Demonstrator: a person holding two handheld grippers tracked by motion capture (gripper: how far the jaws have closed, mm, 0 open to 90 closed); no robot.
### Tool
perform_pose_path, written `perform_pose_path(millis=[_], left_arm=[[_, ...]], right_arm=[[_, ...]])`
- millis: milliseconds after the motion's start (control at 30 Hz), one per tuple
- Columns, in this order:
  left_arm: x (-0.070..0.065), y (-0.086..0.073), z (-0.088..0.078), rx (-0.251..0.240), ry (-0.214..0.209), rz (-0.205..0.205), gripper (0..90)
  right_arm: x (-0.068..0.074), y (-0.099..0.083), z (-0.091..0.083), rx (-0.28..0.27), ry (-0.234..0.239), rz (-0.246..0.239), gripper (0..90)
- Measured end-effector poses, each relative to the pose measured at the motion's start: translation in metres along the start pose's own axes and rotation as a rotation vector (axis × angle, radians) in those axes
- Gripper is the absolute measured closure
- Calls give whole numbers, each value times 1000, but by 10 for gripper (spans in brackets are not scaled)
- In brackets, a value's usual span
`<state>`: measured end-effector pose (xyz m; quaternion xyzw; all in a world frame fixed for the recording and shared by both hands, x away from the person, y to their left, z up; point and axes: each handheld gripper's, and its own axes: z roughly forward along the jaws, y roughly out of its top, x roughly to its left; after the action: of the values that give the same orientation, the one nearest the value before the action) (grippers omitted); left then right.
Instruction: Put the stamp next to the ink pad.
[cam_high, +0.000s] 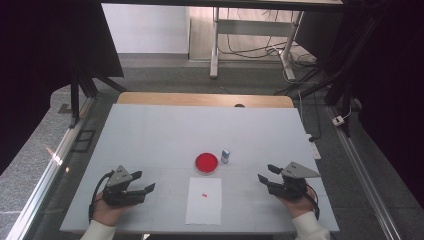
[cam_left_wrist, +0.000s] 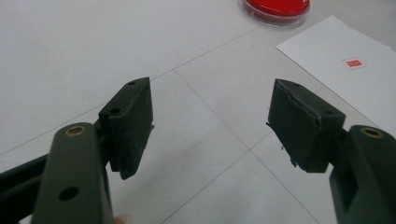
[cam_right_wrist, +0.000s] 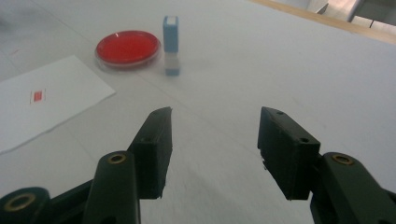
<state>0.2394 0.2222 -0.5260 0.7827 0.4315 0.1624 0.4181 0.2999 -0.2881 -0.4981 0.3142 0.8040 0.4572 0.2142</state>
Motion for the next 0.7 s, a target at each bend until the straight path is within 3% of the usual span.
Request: perform_pose_path(millis=[233, 700], left_arm=[[-1, 1, 2, 4, 9, 0, 307], [-1, 0, 0, -10, 19, 3, 309]], right_arm=[[-11, -16, -18, -12, 6, -5, 458], [-11, -17, -9, 14, 22, -30, 465]])
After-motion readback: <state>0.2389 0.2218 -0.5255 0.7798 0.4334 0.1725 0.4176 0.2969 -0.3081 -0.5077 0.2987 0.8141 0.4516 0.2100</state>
